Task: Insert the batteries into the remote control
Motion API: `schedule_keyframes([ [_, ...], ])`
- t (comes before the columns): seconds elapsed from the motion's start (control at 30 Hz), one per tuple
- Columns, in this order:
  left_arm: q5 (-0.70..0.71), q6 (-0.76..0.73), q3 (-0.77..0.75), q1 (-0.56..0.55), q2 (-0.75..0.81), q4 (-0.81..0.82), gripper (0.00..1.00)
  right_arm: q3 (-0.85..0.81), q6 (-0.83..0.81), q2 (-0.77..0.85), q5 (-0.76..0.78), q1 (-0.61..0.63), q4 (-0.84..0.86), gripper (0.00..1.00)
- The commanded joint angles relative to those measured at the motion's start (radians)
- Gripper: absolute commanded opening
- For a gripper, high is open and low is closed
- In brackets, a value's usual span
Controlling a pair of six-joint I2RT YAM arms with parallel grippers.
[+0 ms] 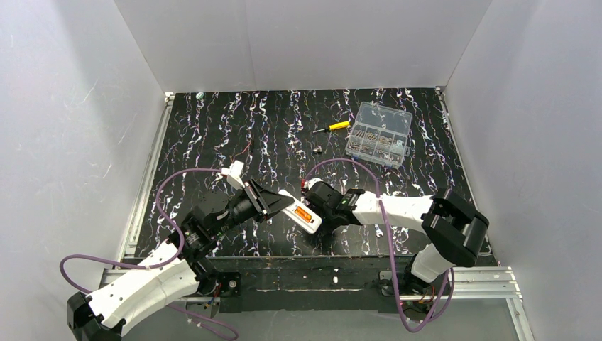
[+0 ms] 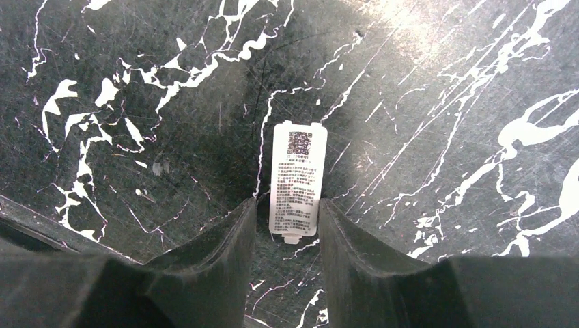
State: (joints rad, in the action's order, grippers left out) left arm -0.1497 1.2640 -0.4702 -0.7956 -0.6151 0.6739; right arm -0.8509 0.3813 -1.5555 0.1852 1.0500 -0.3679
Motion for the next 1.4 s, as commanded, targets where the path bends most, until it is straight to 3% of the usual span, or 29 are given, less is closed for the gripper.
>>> schedule_keyframes([
  [0.0, -0.012, -0.006, -0.038, -0.003, 0.023, 0.068, 0.0, -0.034, -0.012, -0.014, 0.025, 0.016, -0.021, 0.45],
  [0.73, -0.009, -0.002, -0.027, -0.004, 0.022, 0.079, 0.0, -0.019, 0.008, -0.034, 0.087, 0.034, -0.076, 0.4],
  [0.87, -0.008, -0.002, -0.027, -0.002, 0.02, 0.078, 0.0, -0.021, 0.007, -0.043, 0.101, 0.038, -0.089, 0.48],
  [0.97, -0.009, -0.002, -0.026, -0.002, 0.019, 0.079, 0.0, -0.022, 0.008, -0.048, 0.108, 0.042, -0.095, 0.49],
  [1.2, -0.011, 0.002, -0.025, -0.003, 0.014, 0.089, 0.0, -0.02, 0.01, -0.049, 0.111, 0.048, -0.098, 0.37],
  [1.37, -0.008, 0.0, -0.024, -0.003, 0.02, 0.084, 0.0, -0.02, 0.018, -0.048, 0.106, 0.047, -0.1, 0.35],
])
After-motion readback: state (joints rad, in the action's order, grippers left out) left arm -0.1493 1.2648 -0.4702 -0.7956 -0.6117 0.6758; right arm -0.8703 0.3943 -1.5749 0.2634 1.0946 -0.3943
